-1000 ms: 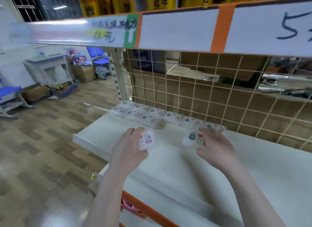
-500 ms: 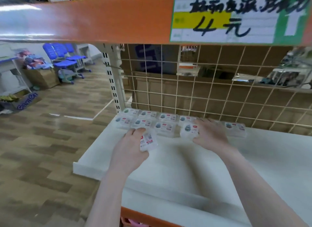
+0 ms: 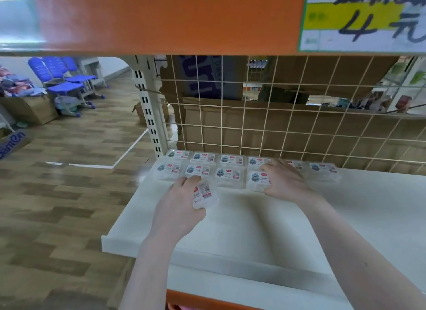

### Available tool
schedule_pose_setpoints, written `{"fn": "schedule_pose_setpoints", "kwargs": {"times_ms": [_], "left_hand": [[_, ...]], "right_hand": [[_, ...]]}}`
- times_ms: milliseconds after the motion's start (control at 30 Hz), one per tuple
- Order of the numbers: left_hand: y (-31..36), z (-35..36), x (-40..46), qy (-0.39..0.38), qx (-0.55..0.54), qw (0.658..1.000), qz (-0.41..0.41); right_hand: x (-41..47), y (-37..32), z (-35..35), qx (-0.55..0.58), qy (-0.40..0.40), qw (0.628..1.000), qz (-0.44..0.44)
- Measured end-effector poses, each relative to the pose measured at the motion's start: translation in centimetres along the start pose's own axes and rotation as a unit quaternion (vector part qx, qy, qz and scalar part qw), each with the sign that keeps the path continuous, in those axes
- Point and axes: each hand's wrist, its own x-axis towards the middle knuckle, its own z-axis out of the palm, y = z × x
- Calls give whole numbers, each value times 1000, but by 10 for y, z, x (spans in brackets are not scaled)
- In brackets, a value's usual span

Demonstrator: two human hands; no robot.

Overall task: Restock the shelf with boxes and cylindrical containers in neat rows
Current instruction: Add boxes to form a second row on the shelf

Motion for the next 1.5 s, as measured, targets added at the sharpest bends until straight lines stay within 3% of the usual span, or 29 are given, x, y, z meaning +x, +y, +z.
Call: {"fn": "schedule_pose_setpoints", "kwargs": {"times_ms": [300,533,1000,1500], "left_hand": [[-2,3,0,-3,5,1000,10],[3,4,3,-8,17,1000,6],[20,8,9,-23,31,999,19],[71,33,25,-67,67,993,65]], "right_hand": [[7,5,11,29,-3,1000,-3],[0,10,23,64,54,997,-4],[-10,22,31,92,89,992,-6],[-74,101,43,75,123,979,147]]}}
